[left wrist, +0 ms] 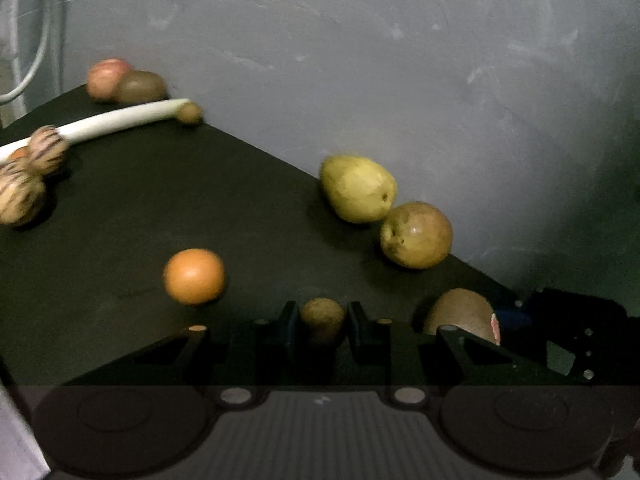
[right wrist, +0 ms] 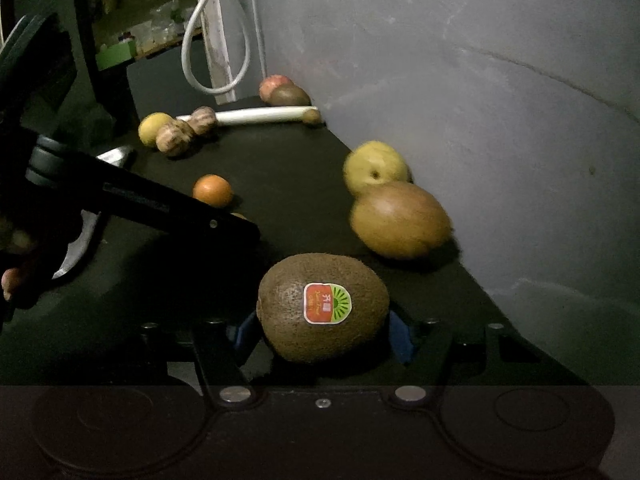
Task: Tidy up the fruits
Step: 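Carry both fruits over the metal tray and open both tools to drop them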
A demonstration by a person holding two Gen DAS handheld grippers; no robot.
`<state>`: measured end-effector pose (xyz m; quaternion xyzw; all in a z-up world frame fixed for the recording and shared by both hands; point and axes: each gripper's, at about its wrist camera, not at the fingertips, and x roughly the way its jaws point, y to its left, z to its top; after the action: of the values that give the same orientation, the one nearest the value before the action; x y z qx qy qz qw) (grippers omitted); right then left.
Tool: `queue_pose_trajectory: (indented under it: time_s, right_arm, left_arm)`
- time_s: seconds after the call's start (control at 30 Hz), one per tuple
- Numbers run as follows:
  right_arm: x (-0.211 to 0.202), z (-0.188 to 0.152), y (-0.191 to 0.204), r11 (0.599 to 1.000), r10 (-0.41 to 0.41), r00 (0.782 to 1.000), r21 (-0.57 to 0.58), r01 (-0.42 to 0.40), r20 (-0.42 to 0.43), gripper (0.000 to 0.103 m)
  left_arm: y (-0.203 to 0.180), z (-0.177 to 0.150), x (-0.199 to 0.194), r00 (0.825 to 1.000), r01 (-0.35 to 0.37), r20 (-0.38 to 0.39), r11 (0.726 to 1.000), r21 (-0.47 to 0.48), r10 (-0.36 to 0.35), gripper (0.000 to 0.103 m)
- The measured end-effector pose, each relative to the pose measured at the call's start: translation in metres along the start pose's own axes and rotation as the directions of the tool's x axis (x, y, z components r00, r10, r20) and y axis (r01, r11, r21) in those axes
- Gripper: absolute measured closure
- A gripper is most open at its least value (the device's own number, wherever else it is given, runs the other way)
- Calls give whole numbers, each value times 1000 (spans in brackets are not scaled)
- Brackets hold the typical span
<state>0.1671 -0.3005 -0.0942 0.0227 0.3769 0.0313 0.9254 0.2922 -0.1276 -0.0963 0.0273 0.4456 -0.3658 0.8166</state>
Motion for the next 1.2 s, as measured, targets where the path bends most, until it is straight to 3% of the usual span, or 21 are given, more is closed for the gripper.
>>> queue_pose_trajectory:
  time_s: [0.17,0.33,0.47,0.67,0.9,1.07,1.2]
  right_arm:
    - [-2,19,34,999,49,998,-11,-49,28,37]
    - [9,51,86,989,134,989,-64,-131,54,37]
    - [31,80,132,973,208,976,-120,-200,61,37]
    - [78,119,203,943,293,955,-180,-280,50,37]
    - [139,143,261,920,319,948,-241,-310,-3,37]
    - [173,150,285,909,305,952,-291,-299,-25,37]
    - [189,150,298,905,291,956,-310,-290,-43,37]
  left_arm:
    - [27,-2,-44,997,-15,70,998,-68,19,75]
    - [76,-1,-94,985,-71,143,986,-151,93,75]
    - [126,-3,-130,966,-147,181,967,-207,186,75]
    - [209,-14,-167,926,-253,191,912,-322,325,75]
    - [289,-31,-174,888,-324,171,843,-429,428,75]
    - [322,-42,-170,878,-329,155,807,-491,452,75]
    - [331,-48,-168,878,-329,149,801,-500,454,75]
